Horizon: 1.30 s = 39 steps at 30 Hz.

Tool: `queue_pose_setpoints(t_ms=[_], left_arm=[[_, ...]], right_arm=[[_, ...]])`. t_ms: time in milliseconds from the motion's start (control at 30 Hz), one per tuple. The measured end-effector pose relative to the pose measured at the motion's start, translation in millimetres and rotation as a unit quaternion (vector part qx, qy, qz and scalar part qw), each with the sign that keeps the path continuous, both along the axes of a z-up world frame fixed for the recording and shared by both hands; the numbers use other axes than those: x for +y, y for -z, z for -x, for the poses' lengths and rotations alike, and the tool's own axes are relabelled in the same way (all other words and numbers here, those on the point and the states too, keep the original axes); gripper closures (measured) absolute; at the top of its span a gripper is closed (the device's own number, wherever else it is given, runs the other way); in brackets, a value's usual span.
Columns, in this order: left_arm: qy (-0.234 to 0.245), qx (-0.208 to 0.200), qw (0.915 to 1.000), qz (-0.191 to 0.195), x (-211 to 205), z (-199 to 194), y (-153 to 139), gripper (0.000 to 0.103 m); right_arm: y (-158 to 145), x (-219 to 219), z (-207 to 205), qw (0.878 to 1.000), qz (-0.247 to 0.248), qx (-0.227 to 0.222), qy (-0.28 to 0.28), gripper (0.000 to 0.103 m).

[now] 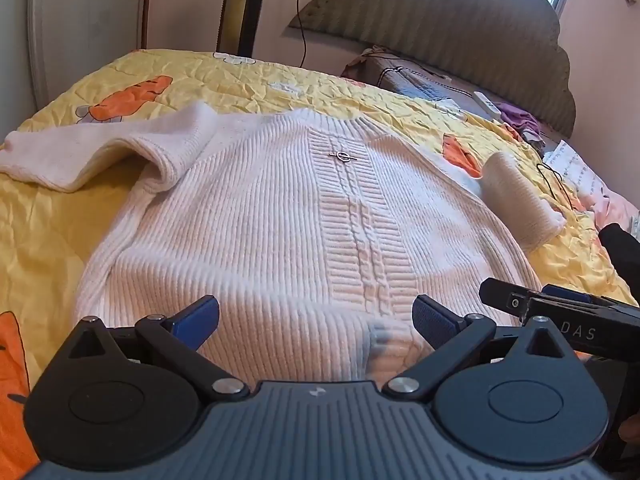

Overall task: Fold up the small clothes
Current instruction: 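Move both grippers over the pink cardigan toward its sleeves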

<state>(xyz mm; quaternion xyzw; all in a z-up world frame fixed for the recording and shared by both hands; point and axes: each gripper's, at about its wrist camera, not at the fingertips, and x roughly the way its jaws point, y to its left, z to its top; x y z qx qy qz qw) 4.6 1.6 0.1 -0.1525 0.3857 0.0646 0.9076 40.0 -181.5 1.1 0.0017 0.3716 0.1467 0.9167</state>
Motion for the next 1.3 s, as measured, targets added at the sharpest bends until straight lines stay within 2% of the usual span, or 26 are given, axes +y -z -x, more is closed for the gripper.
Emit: queue_pose_setpoints(t_ms=[167,233,533,767,867,1033,1067,1167,1300], left_arm=[[0.001,0.002,0.9999,-0.01,3,-24,7,0.0],[0.003,0.017,0.9998,-0.011,9,-35,5,0.0],[-0.004,0.013,0.9999,-0.009,15,-66,2,0.0],[-0.01,0.03,0.9994,-0.014,17,-94,11,0.0],[-0.014,0.03,0.9994,-0.003,20,-109,13,0.0],[-0.015,0.029,0.9994,-0.013,20,-132,14,0.0],[-0.016,0.025,0.9993,-0.022,19,-135,14,0.0],[-0.019,0.033,0.9992,-0.012,19,-146,22,0.0],[-0.019,0.05,0.9986,0.004,19,-158,36,0.0]], right_arm=[[-2,5,-24,1.0,-0.001,0.002,0.001,0.0],[-3,7,-33,1.0,-0.004,0.005,-0.001,0.0],[-1,18,-73,1.0,0.021,0.004,-0.015,0.0],[5,18,-97,0.999,0.022,0.017,-0.018,0.0],[9,20,-109,0.999,0.026,0.022,-0.023,0.0],[12,22,-134,0.999,0.038,0.021,-0.027,0.0],[12,22,-138,0.999,0.037,0.023,-0.029,0.0],[14,18,-149,0.999,0.029,0.027,-0.031,0.0],[17,-4,-157,0.999,-0.012,0.03,-0.023,0.0]])
